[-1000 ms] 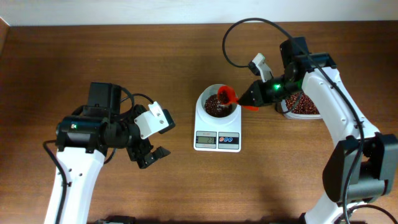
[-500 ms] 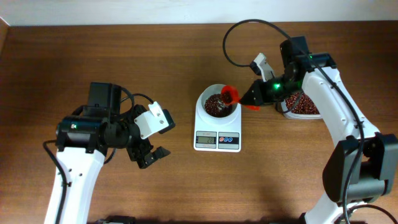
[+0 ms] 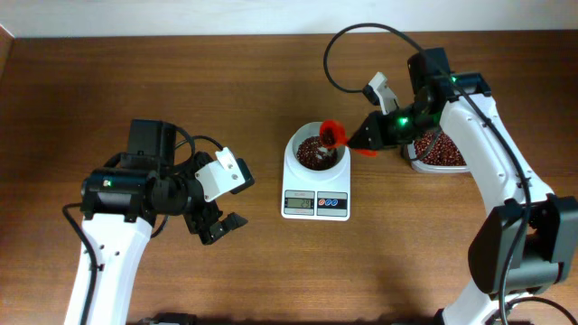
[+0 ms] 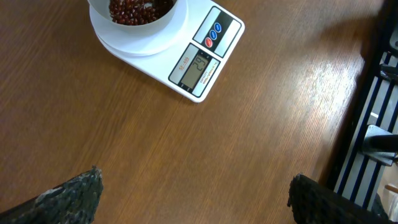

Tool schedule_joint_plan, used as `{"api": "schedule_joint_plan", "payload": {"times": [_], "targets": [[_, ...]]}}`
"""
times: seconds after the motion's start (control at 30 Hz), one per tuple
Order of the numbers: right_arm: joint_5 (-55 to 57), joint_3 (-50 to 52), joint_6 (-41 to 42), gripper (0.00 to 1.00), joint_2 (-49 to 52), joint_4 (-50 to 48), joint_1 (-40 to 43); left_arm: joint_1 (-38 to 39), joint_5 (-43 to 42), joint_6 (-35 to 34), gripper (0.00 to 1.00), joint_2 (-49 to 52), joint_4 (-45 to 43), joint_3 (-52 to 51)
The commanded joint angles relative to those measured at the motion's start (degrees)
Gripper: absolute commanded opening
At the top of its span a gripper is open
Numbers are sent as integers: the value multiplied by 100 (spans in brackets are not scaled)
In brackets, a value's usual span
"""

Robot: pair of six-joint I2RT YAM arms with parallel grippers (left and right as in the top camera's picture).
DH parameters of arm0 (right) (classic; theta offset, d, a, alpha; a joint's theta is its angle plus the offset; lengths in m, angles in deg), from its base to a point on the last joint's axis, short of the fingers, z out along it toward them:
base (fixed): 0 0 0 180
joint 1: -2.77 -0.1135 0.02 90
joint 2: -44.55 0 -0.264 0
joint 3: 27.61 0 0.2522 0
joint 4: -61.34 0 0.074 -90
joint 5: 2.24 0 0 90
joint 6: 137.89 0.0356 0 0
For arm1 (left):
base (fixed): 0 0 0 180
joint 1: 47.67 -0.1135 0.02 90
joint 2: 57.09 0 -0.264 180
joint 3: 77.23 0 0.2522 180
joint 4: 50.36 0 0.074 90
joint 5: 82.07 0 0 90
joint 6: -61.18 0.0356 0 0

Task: Scoop and weigh 50g on scale
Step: 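Tilt the scoop over the white bowl to pour beans in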

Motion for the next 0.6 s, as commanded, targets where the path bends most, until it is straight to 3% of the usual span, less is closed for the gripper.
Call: {"api": "schedule_joint_plan", "payload": {"times": [0.0,0.57], "targets": [[-111,-299,-105,4,-76,44,-201,-33,-20,-33,99,-11,9,94],[2315,-774,109,4,-76,439,-942,-33,-20,-33,99,-11,9,94]]}}
